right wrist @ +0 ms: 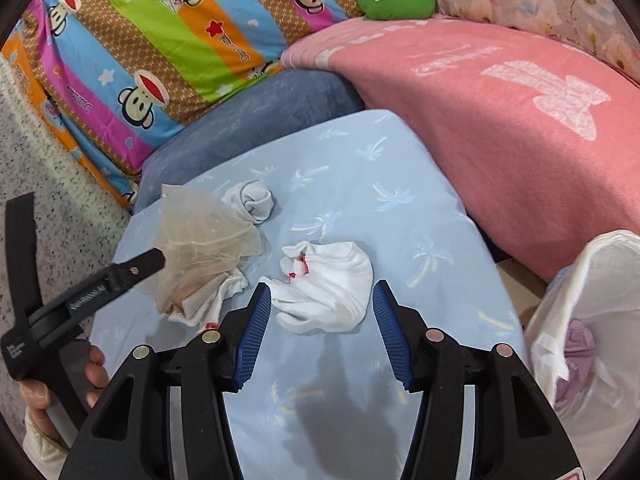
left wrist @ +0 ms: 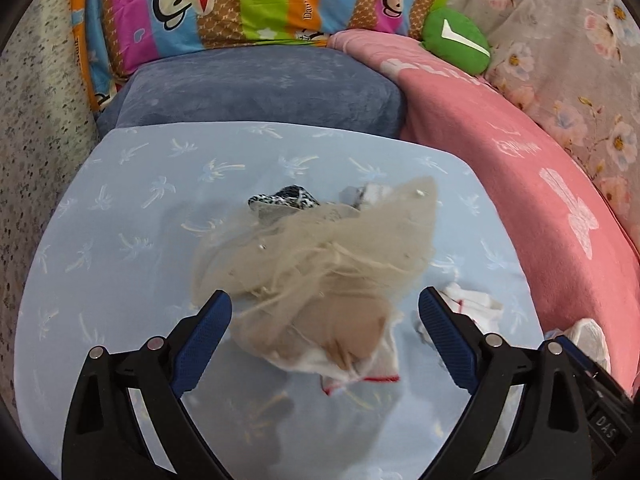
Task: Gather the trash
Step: 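Move both open tools back to the pile on the blue table, then grasp the beige tulle with the left tool while the right tool grasps the white gauze cloth, then carry the beige tulle and white gauze cloth over the bin with both tools, then open the left tool to drop the tulle while the right tool releases the gauze cloth, then move both open tools back to the pile on the blue table, then grasp the tan stocking with the left tool while the right tool grasps the white cloth, then carry the tan stocking and white cloth over the bin with both tools, then open both tools to drop the stocking and white cloth into the bin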
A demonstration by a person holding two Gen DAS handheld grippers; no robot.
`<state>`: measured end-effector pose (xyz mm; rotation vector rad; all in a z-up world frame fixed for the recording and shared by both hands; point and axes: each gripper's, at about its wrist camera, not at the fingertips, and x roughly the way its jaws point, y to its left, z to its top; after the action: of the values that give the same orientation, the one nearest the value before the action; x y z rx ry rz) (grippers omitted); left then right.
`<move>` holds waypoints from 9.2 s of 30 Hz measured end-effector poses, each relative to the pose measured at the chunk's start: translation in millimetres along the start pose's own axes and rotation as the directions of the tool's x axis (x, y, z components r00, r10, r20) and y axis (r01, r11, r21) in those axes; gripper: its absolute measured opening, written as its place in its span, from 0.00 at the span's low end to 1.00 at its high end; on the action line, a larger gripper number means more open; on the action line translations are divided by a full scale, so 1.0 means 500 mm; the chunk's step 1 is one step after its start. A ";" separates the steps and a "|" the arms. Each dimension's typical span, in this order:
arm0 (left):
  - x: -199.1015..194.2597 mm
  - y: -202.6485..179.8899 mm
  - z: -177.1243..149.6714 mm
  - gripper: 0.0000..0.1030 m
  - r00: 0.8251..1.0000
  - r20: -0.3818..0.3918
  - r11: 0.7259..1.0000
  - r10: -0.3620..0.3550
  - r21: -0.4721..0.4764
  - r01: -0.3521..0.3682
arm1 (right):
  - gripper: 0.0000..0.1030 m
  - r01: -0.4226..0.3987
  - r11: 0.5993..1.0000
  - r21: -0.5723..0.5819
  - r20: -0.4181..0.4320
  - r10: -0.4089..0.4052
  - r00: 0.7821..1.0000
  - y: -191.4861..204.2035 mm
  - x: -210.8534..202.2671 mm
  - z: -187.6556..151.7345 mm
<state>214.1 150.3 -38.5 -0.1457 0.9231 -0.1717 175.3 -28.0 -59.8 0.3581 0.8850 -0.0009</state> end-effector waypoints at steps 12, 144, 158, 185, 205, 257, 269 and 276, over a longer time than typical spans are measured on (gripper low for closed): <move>0.085 0.033 0.018 0.43 0.995 -0.067 0.998 -0.069 -0.002 0.069 | 0.51 0.048 0.998 0.031 -0.086 -0.045 0.995 -0.009 0.143 0.009; -0.199 -0.429 -0.138 0.75 0.951 0.021 0.917 -0.309 0.271 0.292 | 0.29 0.060 0.983 0.171 0.286 -0.108 0.952 -0.276 -0.427 -0.056; -0.183 -0.310 -0.113 0.79 0.967 0.040 0.955 -0.250 0.173 0.240 | 0.33 0.031 0.996 0.083 0.234 -0.050 0.971 -0.165 -0.356 -0.042; -0.049 0.051 -0.051 0.80 0.997 -0.021 0.993 -0.071 -0.100 0.069 | 0.35 -0.106 0.992 -0.071 -0.043 0.103 0.994 0.105 -0.017 -0.049; 0.066 0.077 -0.023 0.19 0.962 -0.137 0.968 -0.236 -0.121 0.220 | 0.11 -0.154 0.984 -0.087 -0.215 0.132 0.968 0.185 0.196 -0.067; -0.262 -0.396 -0.098 0.03 0.890 0.008 0.847 -0.456 0.310 0.431 | 0.07 -0.050 0.992 0.112 0.381 0.004 0.925 -0.188 -0.479 -0.038; -0.258 -0.518 -0.143 0.03 0.874 -0.065 0.797 -0.481 0.383 0.467 | 0.07 -0.021 0.978 0.209 0.402 -0.066 0.913 -0.305 -0.523 -0.067; -0.240 -0.560 -0.161 0.03 0.871 -0.111 0.783 -0.479 0.395 0.481 | 0.10 -0.011 0.969 0.247 0.399 -0.091 0.913 -0.350 -0.527 -0.072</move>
<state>54.7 -101.9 62.6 0.0159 0.8195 -0.8423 -45.5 -219.8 65.0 0.5483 0.4749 -0.2192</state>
